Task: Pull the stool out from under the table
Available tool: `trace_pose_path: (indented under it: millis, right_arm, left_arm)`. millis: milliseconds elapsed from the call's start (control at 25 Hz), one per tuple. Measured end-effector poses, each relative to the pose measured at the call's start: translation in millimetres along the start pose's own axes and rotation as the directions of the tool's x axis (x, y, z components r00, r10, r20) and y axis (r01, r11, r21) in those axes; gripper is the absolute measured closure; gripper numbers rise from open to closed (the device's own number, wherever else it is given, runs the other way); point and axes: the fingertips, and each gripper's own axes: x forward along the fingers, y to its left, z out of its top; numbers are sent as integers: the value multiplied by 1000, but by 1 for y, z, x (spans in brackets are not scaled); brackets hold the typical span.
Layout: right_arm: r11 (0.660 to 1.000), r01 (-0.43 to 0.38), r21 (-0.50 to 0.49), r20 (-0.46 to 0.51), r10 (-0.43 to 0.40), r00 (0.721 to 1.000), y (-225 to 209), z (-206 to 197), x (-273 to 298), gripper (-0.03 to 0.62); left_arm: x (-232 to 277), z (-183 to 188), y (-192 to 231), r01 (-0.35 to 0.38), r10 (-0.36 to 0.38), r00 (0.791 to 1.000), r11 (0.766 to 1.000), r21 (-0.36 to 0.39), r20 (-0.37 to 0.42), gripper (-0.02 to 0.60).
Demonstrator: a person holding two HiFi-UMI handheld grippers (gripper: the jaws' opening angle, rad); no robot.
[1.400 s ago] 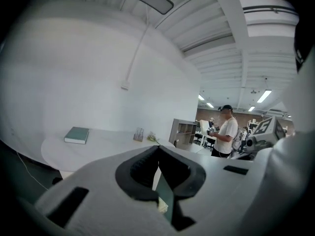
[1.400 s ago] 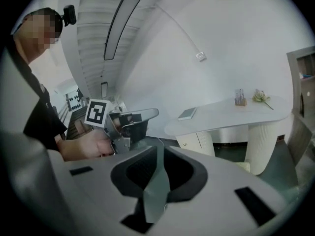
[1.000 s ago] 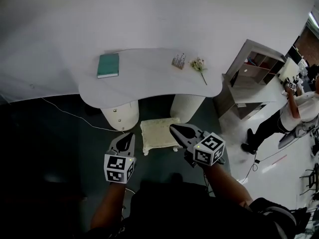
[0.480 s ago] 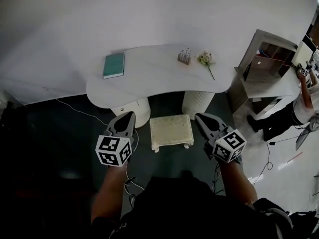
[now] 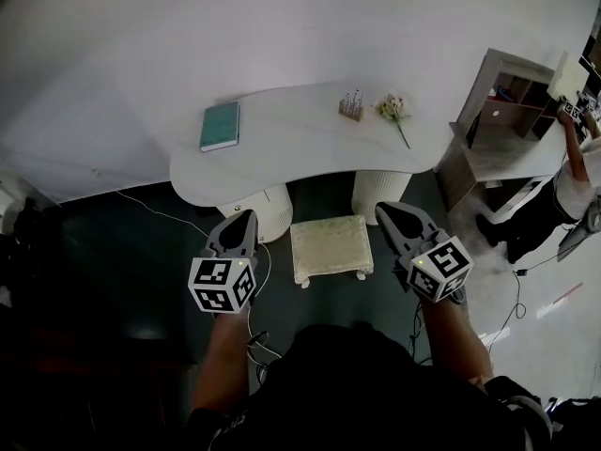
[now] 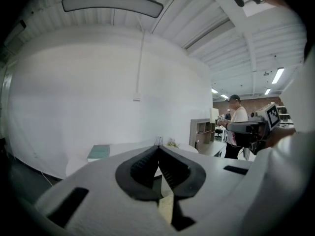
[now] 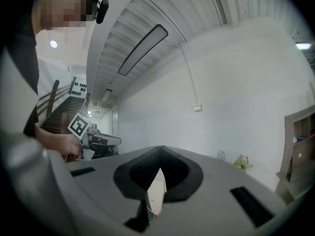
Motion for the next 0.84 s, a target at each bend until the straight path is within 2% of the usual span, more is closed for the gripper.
trace_pose_path:
  millis: [120, 360, 480, 640, 840]
  right_arm:
    - [1000, 5, 13, -8, -4, 1000, 1, -5, -1, 591]
    - [999, -39, 24, -72, 40, 997, 16, -25, 5, 591]
    - [999, -41, 30, -94, 43, 995, 15, -31, 4, 591]
    - [999, -22, 32, -95, 25, 995, 8, -30, 0, 591]
    - [999, -5, 47, -97, 10, 995, 0, -33, -4, 591]
  left_arm:
    - [5, 3, -11, 33, -32, 999, 999, 30, -7, 575]
    - [14, -1, -10, 43, -42, 999, 998, 36, -21, 575]
    - [14, -5, -6, 27, -26, 999, 999, 39, -18, 575]
    - [9, -19, 6, -7, 7, 1000, 1000, 7, -26, 575]
    - [5, -27, 10, -13, 13, 999, 1000, 6, -40, 575]
